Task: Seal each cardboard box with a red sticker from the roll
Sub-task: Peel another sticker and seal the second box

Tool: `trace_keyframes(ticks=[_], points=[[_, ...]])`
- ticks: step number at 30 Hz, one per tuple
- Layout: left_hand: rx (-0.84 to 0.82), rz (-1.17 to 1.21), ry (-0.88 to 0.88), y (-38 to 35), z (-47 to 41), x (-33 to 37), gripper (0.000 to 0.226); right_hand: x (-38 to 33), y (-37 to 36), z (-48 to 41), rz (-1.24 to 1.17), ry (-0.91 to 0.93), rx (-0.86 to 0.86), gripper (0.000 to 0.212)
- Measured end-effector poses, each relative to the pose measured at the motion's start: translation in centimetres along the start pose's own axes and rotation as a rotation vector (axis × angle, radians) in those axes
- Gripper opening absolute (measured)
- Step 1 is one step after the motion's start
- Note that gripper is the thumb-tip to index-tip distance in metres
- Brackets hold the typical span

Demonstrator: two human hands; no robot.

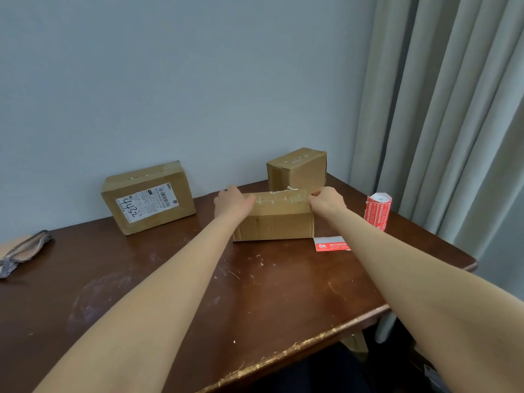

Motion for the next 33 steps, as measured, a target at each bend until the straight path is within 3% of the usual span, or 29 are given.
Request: trace_keyframes(ticks=[6, 10, 12, 14, 28, 33], points=[[0.197, -0.001, -0.432, 0.5, 4.4, 6.6, 0.012, 1.1, 1.7, 1.8, 0.263, 0.045, -0.045, 0.018], [-0.166, 0.015, -0.577, -4.6, 7.6, 8.9, 0.025, 2.9, 0.4, 3.2, 0.495, 0.032, -0.242, 0.03], [-0.332, -0.037, -0.585, -7.2, 8.6, 8.7, 0.026, 3.6, -0.2, 3.8, 0.59, 0.048, -0.278, 0.038], [-0.382, -0.114, -0.588, -8.7, 8.7, 8.1, 0.02, 4.2, -0.6, 3.9, 0.669, 0.064, -0.282, 0.043], [-0.405, -0.115, -0.526, -9.7, 7.3, 7.3, 0.024, 5.4, -1.4, 3.2, 0.668, 0.0, -0.415, 0.061], [-0.446, -0.03, -0.458, -9.6, 7.4, 7.2, 0.021, 4.9, -1.3, 3.5, 0.529, 0.033, -0.41, 0.043]])
Point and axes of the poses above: each hand's wrist, its own z-axis away from the middle knuckle, its own y-axis out of the back of the hand, x = y × z, the point moved 10 cm from there along -z, towards the middle knuckle, and after that the axes turned 2 degrees about y, right-handed, at the moved point
